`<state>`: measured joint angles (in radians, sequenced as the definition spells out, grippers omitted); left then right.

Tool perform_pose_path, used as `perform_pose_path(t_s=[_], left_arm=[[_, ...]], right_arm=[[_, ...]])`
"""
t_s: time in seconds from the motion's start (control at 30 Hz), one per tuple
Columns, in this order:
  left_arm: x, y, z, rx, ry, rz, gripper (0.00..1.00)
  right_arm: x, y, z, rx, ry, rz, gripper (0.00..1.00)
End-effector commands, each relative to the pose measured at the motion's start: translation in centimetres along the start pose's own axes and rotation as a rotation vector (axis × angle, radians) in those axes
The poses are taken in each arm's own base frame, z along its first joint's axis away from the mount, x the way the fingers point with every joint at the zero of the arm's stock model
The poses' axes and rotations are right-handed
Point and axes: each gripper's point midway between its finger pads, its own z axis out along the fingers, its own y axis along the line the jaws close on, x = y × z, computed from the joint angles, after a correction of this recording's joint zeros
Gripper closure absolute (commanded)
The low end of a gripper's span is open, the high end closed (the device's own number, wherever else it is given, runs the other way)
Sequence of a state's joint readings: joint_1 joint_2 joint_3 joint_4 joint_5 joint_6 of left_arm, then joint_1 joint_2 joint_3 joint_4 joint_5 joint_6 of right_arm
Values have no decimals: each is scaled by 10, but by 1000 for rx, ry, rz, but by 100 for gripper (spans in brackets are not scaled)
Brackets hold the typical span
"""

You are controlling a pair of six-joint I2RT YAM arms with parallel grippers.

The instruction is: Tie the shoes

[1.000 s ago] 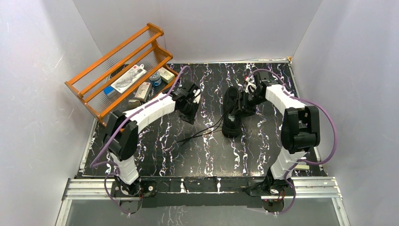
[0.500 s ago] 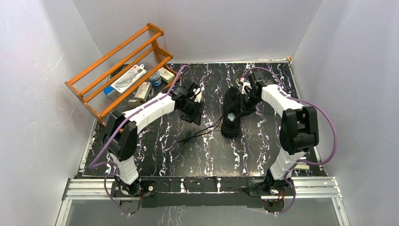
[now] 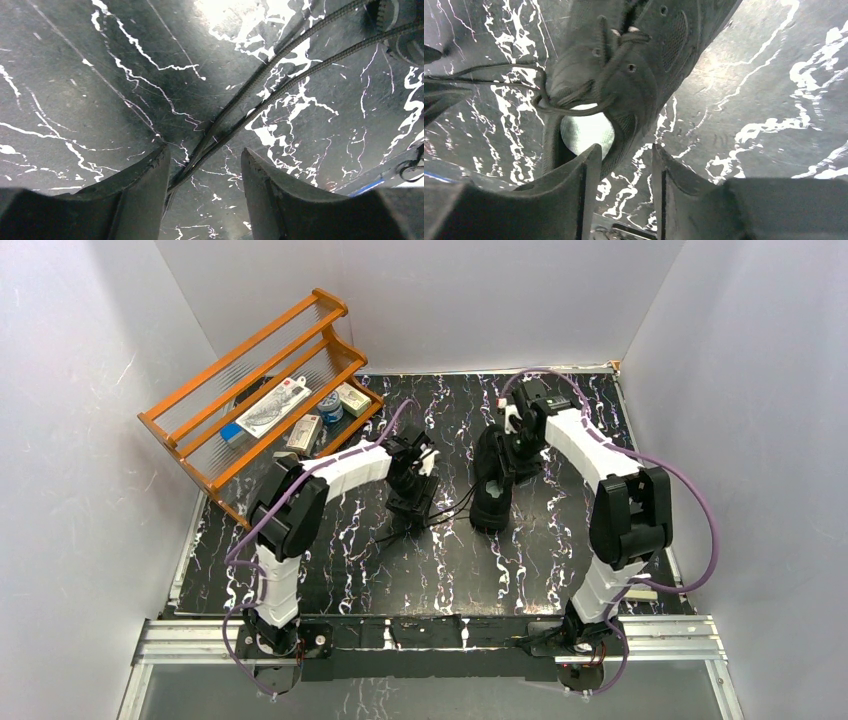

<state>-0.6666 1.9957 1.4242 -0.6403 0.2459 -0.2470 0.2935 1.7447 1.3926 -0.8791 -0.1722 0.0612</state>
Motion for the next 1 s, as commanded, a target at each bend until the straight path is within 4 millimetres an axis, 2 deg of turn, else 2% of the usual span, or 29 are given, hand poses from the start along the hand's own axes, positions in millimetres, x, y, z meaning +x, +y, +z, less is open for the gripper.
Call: perform_pose_path(t_s=[0.0,0.07,0.17,0.2,0.27,0.37,0.47,0.6,0.67,0.73,0.77,0.83,0.97], left_arm=[[-16,8,-34,26,-75,-108,49],[-17,22,-52,58,-111,-223,47],[-14,38,-91,48,-182,-340,42],[-15,38,-106,42,-214,-344,39],[-17,31,-134,48,-283,-349,34],[-16,28,-167,31,-363,-382,30],[-8,36,-189,-32,-413,-408,29],[5,46,-217,-119,-474,-401,29],[13,48,-233,-145,-510,-393,29],[21,52,-249,-180,-559,-387,29],[25,53,-256,-188,-580,-389,29],[27,52,-262,-189,-598,-381,29],[30,52,-264,-194,-596,-367,29]], right_arm=[[-14,15,-42,136,-11,-134,46],[-21,37,-52,167,-48,-216,39],[-20,89,-42,76,-80,-401,34],[-19,112,-36,5,-97,-482,34],[-14,145,-23,-118,-136,-617,35],[-10,172,-2,-277,-233,-785,37],[-1,178,18,-351,-257,-913,39],[14,166,51,-323,-168,-1042,45],[16,165,63,-311,-165,-1103,45],[19,172,75,-328,-154,-1149,46],[27,174,84,-325,-120,-1170,46],[29,169,102,-286,-98,-1176,47],[41,163,116,-263,-52,-1202,51]])
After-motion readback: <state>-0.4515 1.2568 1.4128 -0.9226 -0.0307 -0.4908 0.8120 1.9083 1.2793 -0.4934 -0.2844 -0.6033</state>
